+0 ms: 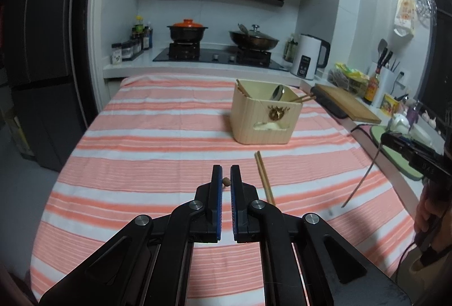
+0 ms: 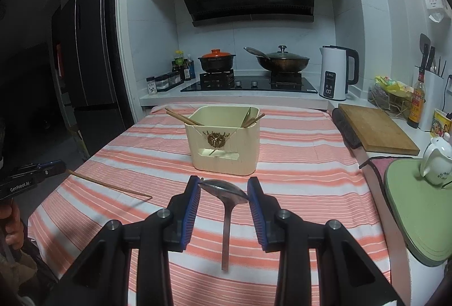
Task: Organize utensils
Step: 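Lift the chopstick and spoon and carry both over the cream box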
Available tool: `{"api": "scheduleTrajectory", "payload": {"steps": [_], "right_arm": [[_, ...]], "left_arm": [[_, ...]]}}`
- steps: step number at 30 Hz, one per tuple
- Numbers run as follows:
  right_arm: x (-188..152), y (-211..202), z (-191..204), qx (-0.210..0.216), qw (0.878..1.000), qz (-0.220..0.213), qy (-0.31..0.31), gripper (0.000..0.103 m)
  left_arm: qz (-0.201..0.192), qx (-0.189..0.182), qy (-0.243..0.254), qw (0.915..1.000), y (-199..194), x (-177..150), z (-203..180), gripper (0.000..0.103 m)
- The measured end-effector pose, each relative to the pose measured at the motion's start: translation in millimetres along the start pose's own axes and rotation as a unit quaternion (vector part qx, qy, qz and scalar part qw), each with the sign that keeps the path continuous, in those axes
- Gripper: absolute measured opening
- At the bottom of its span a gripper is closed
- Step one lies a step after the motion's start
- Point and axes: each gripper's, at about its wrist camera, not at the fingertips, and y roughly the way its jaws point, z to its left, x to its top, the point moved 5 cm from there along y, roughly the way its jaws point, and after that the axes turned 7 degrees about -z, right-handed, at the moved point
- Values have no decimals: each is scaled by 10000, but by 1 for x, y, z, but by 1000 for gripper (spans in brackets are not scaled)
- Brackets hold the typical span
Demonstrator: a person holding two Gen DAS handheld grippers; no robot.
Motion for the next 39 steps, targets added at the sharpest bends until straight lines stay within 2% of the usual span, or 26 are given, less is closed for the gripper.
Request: {"api": "scheduleTrajectory", "payload": {"steps": [11,20,26,32,36,39], "right_arm": [[32,-9,9,202,9996,-211,23,35],[74,10,15,464,9987,-222,47,35],[107,44,12,519,9984,-193,143,35],[155,82,5,262,9979,-580,73,35],[178,111,-3,80,9956,-920,143,35],[179,140,-11,3,9952,-952,216,35]], "left_arm": [[-377,-351,110,9986,-14,56,-21,3],[-426,-670,194,9967,-3,101,-43,3],[-362,-901,89,9952,26,137,-56,3],[-312,-810,178,9961,71,170,-65,3],[-72,-771,242,9967,107,171,-69,3],[159,-759,323,9965,131,161,-74,3]]}}
